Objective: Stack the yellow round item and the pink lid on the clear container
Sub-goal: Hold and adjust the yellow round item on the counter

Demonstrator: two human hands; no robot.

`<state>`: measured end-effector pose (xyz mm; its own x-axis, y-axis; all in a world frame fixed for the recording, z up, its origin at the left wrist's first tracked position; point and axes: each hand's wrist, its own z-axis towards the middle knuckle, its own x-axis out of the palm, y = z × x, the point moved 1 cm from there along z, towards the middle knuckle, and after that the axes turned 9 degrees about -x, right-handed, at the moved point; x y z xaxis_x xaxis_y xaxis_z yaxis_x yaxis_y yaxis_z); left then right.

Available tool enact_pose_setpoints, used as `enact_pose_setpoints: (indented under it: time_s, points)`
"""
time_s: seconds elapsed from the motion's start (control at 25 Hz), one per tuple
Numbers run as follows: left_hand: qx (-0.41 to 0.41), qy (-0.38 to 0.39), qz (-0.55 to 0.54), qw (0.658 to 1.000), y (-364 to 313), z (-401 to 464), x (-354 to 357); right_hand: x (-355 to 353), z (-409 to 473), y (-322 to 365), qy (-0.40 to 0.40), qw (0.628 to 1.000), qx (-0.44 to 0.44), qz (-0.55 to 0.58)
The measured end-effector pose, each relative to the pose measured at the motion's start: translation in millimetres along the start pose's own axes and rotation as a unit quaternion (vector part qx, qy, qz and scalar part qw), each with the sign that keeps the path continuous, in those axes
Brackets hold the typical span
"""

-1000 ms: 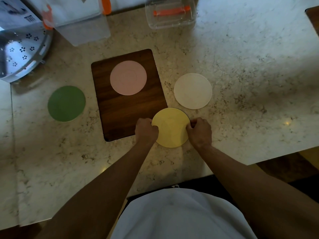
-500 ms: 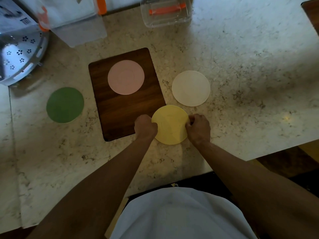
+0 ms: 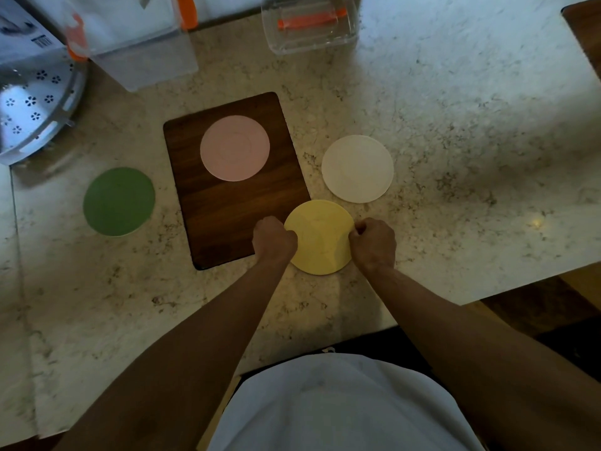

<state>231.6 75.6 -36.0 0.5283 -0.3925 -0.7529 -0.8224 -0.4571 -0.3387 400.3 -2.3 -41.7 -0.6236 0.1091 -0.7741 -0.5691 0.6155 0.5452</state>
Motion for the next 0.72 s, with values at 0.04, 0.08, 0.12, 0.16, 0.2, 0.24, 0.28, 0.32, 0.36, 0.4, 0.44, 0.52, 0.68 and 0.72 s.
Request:
enact_pose_setpoints:
  time_s: [0.04, 0.08, 0.12, 0.16, 0.2, 0.24, 0.28, 0.32, 0.36, 0.4, 0.44, 0.52, 0.68, 0.72]
  points:
    - [-0.006, 0.002, -0.013, 1.000, -0.2, 0.8, -0.3, 0.1, 0.0, 0.1, -0.003, 1.000, 0.005, 0.011]
    - [-0.015, 0.002, -0.027, 1.000, -0.3, 2.2, -0.4, -0.3, 0.4, -0.2, -0.007, 1.000, 0.009, 0.021]
    - [-0.026, 0.002, -0.040, 0.999, 0.4, 3.7, -0.6, -1.1, 1.2, 0.2, -0.007, 0.999, 0.014, 0.030]
    - [-0.034, 0.000, -0.050, 0.998, 1.3, 4.7, -0.7, -1.6, 2.6, 1.0, -0.004, 0.999, 0.019, 0.035]
    - [-0.037, -0.001, -0.056, 0.998, 1.8, 5.4, -0.4, -2.4, 4.0, 2.1, 0.004, 0.999, 0.023, 0.037]
    - [-0.038, -0.003, -0.056, 0.998, 2.1, 5.8, 0.0, -2.5, 5.6, 2.8, 0.011, 0.999, 0.023, 0.039]
    - [-0.040, -0.006, -0.059, 0.997, 2.0, 6.4, 0.5, -2.6, 6.6, 3.9, 0.016, 0.999, 0.022, 0.040]
    - [-0.042, -0.007, -0.066, 0.997, 1.8, 7.6, 1.1, -2.3, 7.1, 4.7, 0.018, 0.999, 0.022, 0.041]
    - [-0.045, -0.006, -0.071, 0.996, 1.8, 8.2, 1.5, -2.4, 7.0, 5.2, 0.020, 0.998, 0.025, 0.044]
    - [-0.049, 0.000, -0.076, 0.996, 1.9, 8.8, 1.7, -1.9, 7.4, 5.0, 0.022, 0.998, 0.030, 0.047]
    - [-0.056, 0.010, -0.083, 0.995, 2.4, 9.2, 2.3, -1.7, 7.9, 4.3, 0.023, 0.998, 0.037, 0.051]
    - [-0.074, 0.030, -0.103, 0.991, 3.0, 8.7, 3.3, -1.8, 8.4, 2.4, 0.026, 0.997, 0.055, 0.057]
    - [-0.080, 0.038, -0.140, 0.986, -2.4, 6.1, 2.8, -3.0, 7.9, -1.6, 0.025, 0.994, 0.045, 0.097]
    - [-0.079, 0.038, -0.139, 0.986, -4.7, 6.5, 1.7, -4.9, 9.0, -0.9, 0.029, 0.993, 0.030, 0.113]
